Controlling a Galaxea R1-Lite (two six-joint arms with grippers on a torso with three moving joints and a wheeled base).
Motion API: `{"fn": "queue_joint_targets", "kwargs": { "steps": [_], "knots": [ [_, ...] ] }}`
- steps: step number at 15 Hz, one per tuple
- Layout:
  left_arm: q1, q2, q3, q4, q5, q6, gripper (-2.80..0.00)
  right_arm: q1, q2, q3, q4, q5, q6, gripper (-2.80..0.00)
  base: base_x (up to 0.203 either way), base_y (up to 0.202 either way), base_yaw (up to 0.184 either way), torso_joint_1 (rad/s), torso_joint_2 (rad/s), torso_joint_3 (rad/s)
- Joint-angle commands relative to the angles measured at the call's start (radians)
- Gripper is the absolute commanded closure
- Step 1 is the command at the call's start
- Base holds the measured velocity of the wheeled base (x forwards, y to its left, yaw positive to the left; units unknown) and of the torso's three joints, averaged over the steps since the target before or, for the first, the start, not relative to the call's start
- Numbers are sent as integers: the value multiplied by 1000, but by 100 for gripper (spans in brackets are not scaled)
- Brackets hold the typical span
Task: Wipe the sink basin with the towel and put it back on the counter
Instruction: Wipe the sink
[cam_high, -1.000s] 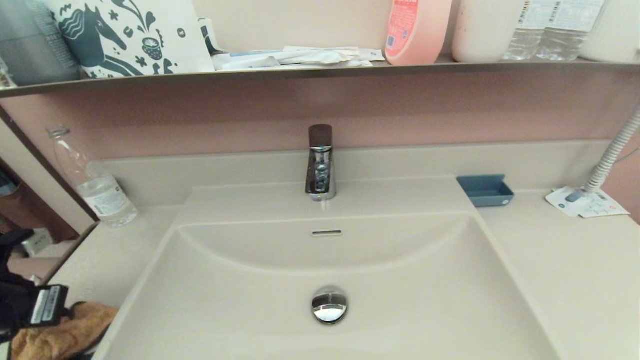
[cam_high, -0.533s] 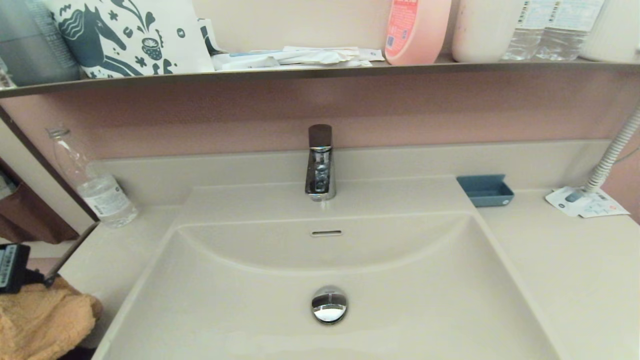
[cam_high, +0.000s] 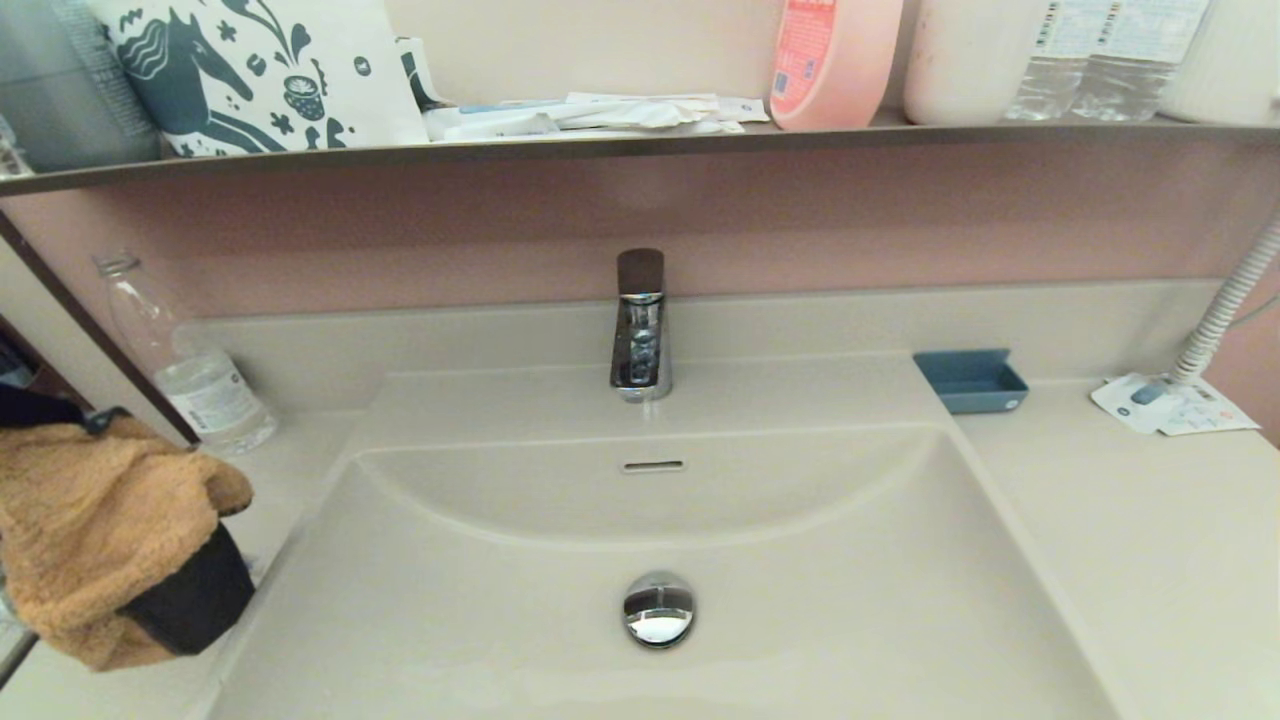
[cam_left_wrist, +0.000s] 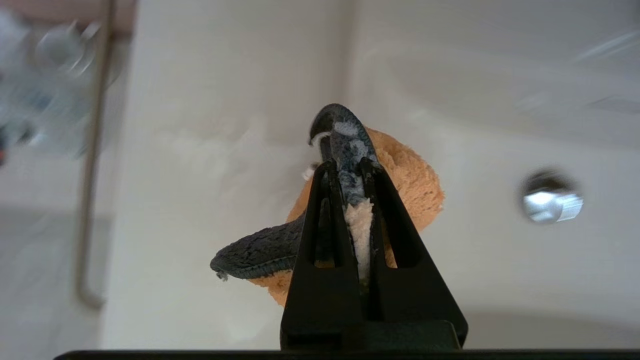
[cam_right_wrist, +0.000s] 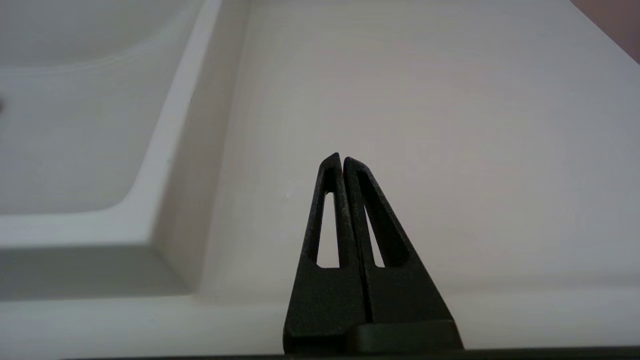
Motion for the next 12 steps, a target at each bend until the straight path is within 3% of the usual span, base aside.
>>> {"fn": "queue_joint_targets", "kwargs": {
  "steps": [1,3,5,8,10,12],
  "knots": [
    [-79,19,-68,4,6,-36,0,0,1,0,0,0,0,0,0,0,0,0,0,0],
    [-205,35,-102,2,65,-88,0,0,1,0,0,1,0,0,0,0,0,0,0,0],
    [-349,54,-111,-14,177,-159,0,0,1,0,0,0,0,0,0,0,0,0,0,0],
    [-527,92,-99,-36,265,-325,0,0,1,0,0,0,0,0,0,0,0,0,0,0],
    [-555,124,-23,-85,278,-367,0,0,1,0,0,0,0,0,0,0,0,0,0,0],
    [-558,129,103,-235,280,-367,0,0,1,0,0,0,0,0,0,0,0,0,0,0]
  ]
}}
